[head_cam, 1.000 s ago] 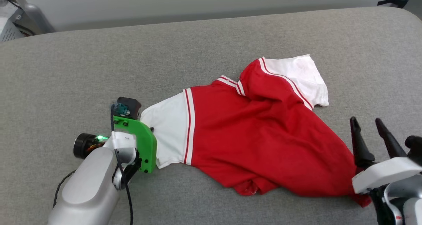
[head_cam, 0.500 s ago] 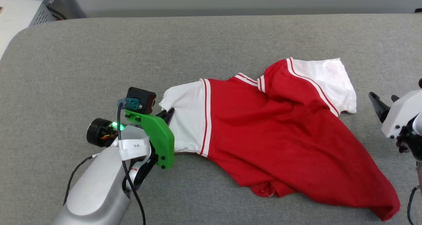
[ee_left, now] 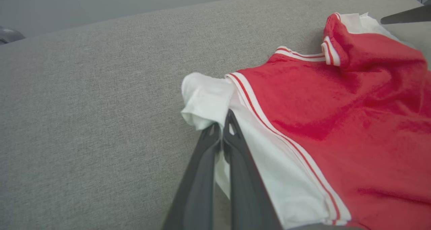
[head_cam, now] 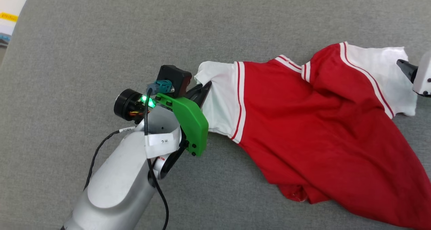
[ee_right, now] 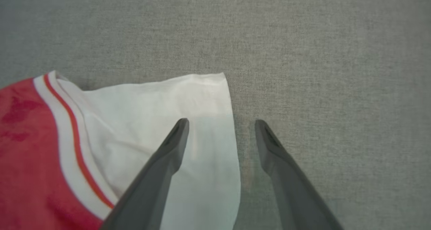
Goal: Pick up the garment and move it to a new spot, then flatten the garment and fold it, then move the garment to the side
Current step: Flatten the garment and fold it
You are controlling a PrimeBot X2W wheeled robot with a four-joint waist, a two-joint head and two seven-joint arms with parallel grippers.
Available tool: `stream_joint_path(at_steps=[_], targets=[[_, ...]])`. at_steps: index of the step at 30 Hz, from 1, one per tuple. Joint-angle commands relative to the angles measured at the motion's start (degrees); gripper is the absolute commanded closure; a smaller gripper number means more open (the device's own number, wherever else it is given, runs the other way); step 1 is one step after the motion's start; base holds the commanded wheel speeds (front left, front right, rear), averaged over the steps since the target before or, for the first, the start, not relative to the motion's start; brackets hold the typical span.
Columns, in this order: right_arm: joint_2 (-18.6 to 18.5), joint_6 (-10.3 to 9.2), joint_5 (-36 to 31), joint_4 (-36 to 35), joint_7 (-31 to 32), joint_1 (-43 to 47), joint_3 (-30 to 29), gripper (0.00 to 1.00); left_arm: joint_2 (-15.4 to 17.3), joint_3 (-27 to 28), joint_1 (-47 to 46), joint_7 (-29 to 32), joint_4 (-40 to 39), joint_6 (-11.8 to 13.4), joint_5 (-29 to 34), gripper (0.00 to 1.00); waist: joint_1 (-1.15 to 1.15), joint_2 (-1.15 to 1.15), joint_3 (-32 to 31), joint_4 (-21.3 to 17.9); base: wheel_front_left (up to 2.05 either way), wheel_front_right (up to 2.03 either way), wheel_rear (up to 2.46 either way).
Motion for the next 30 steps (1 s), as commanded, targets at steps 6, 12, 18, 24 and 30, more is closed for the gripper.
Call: stream_joint_path(at_steps=[6, 12, 18, 24, 30], targets=[[0.6, -0.03, 0.7, 5.6, 0.0, -2.1, 4.2, 0.0, -0.5, -0.6, -1.2, -1.3, -0.9, -0.2, 0.6, 1.0, -0.01, 0.0, 4.3, 3.2, 0.0, 0.0, 0.0], [1.1, -0.03, 3.7, 9.9, 4.6, -1.1, 7.6, 0.0, -0.5, -0.5, -0.9, -1.9, -0.7, 0.0, 0.3, 1.0, -0.01, 0.0, 4.2, 3.1, 0.0, 0.0, 0.0], [1.0, -0.03, 6.8, 11.4, 9.3, -1.0, 9.3, 1.0, -0.7, -0.6, -0.6, -2.5, -0.2, 0.1, -0.1, 1.0, -0.01, 0.0, 3.7, 2.7, 0.0, 0.0, 0.0], [-1.1, -0.03, 8.7, 9.2, 6.7, -2.2, 9.0, 1.0, -0.4, -0.3, 0.0, -3.8, 1.3, 0.0, -0.7, 1.0, -0.01, 0.0, 1.4, 2.2, 0.0, 0.0, 0.0], [-3.4, -0.03, 9.4, 3.7, 0.2, -2.6, 8.6, 1.0, 0.6, 1.7, 0.7, -6.4, 3.1, 0.9, -1.3, 1.0, -0.01, 0.0, -2.5, 1.0, 0.0, 0.0, 0.0]])
